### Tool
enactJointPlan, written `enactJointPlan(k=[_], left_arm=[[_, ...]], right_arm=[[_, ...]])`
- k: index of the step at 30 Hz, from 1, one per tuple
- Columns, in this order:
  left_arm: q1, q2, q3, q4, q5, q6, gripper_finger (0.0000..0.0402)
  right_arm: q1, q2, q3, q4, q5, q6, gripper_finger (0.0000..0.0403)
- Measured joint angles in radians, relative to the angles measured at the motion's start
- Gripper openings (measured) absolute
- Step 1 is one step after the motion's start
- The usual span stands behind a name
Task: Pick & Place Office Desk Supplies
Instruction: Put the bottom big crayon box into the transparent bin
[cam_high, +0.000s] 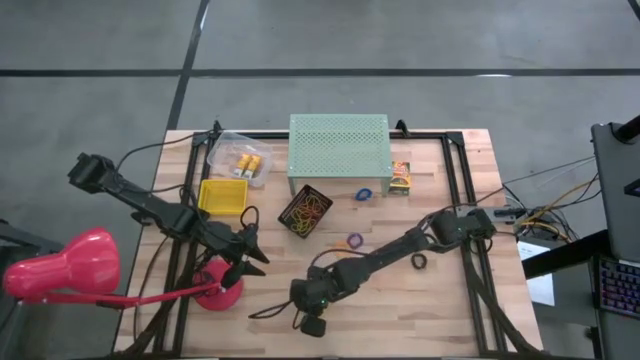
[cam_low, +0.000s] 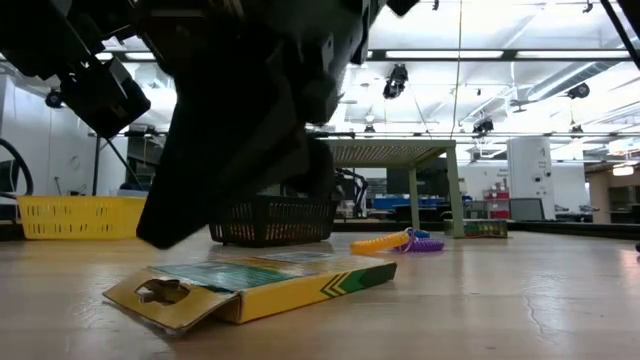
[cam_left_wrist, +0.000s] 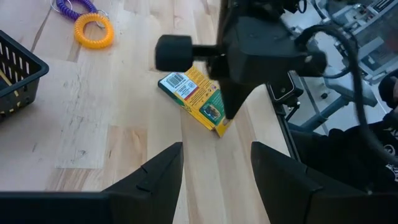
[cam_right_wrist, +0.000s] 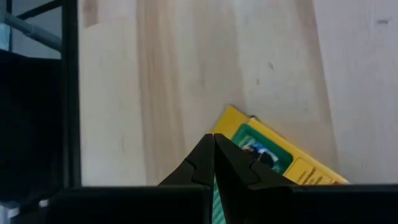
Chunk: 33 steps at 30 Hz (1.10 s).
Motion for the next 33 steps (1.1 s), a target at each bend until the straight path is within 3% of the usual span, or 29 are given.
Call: enactJointPlan(k=[14,22,33], left_arm=[[0.000,0.000,0.000,0.000,0.000,0.000,0.0193],[0.000,0.000,0.000,0.000,0.000,0.000,0.0193],[0.000,0.000,0.000,0.000,0.000,0.001,0.0193]], right_arm=[[-0.066,-0.003,-0.075,0.086,-0.028,-0.014,0.0008],[-0.107,-0.003,-0.086,0.133,0.054,-0.016,0.0008],[-0.118,-0.003,-0.074,0.127,0.045,-0.068,0.0008]])
